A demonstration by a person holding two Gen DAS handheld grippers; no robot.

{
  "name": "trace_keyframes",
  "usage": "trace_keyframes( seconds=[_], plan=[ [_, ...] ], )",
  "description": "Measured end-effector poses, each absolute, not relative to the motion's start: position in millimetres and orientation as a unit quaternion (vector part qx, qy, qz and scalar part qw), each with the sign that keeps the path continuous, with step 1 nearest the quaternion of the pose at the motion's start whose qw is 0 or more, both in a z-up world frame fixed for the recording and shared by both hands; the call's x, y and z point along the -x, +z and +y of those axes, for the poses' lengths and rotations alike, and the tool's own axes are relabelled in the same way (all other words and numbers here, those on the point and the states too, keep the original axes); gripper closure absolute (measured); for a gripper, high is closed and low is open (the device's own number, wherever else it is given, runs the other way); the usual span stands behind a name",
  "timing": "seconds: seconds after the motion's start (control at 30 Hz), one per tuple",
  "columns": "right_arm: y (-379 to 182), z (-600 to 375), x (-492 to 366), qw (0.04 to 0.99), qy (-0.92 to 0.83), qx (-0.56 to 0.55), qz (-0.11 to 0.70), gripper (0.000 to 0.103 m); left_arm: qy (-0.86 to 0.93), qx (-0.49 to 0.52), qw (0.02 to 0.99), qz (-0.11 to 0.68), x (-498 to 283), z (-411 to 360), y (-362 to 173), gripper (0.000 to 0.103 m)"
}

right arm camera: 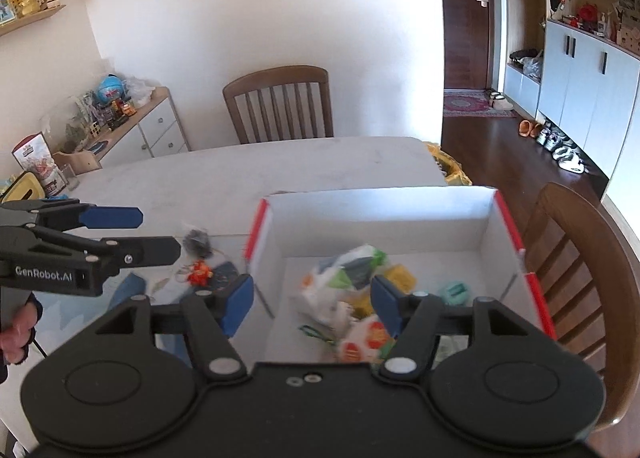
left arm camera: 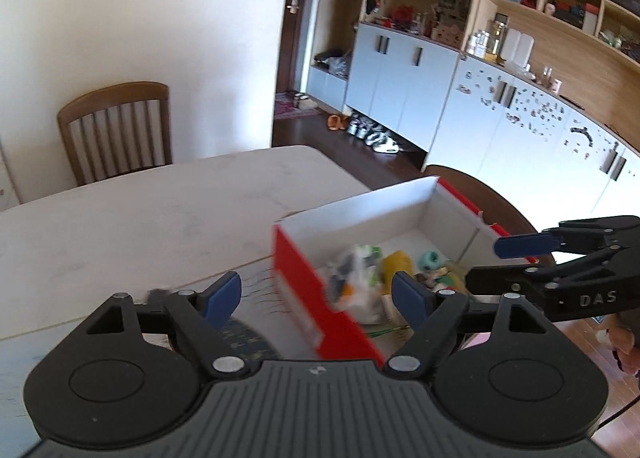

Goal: Organize objects
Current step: 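Withdraw both tools back toward the blue mat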

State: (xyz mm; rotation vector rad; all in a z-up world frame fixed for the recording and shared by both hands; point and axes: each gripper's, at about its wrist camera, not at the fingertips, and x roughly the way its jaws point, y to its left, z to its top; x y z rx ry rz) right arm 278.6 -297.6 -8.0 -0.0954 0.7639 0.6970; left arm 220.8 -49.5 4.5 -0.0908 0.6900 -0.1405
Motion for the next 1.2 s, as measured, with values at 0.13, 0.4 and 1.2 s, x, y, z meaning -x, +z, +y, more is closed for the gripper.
trace_keyframes(
  seconds=[0.13, 0.4, 1.2],
  plan=[
    [-6, -275, -265, 0.869, 0.337, 0.049, 0.358, 0.027, -0.052, 0.040, 0.939, 0.338, -209, -22, 4, 0.017],
    [-12, -221, -241, 0.866, 0.348, 0.059, 0.355, 0.014, -0.023, 0.043, 0.937, 0.345, -197, 31, -5, 0.012],
    [-91, -97, -236, 0.855, 0.334, 0.090, 0.385, 0.011, -0.009, 0.056, 0.921, 0.385, -276, 101, -63, 0.001]
  ],
)
